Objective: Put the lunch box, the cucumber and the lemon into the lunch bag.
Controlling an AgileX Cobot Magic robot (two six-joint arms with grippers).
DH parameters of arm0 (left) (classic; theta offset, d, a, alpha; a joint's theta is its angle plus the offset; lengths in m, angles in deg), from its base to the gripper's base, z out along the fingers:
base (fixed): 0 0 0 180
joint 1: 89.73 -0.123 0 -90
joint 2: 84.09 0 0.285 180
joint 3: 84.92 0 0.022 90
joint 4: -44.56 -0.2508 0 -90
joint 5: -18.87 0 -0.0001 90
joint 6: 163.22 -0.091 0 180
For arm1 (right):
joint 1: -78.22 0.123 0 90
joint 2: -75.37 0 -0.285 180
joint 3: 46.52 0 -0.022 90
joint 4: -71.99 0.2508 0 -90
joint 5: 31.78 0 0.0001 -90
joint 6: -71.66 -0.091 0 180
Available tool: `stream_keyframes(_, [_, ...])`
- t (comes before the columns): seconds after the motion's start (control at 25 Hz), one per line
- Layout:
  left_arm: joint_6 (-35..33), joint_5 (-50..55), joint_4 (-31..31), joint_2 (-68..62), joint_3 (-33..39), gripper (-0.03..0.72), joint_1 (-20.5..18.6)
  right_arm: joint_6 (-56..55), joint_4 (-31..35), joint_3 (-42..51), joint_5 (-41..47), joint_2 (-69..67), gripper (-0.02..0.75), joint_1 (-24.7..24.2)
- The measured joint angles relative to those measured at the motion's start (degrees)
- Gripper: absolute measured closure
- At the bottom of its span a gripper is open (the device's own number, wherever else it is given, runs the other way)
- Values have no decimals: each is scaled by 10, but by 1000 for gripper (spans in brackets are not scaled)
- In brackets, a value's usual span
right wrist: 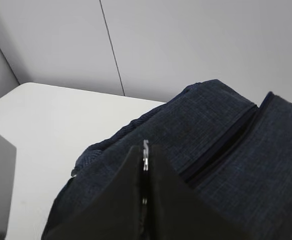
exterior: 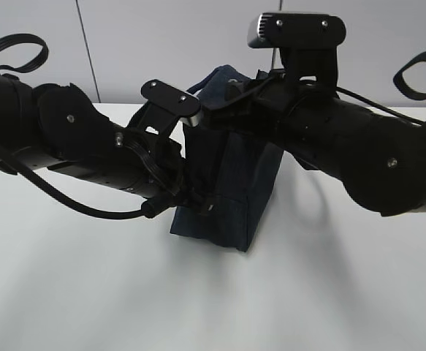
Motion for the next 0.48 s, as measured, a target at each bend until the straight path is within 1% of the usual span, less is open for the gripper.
stream_keyframes(0.36, [0,0,0,0,0,687,0,26,1,0,1,0,738,0])
stream_keyframes(0.48, [0,0,0,0,0,687,0,34,11,0,1,0,738,0])
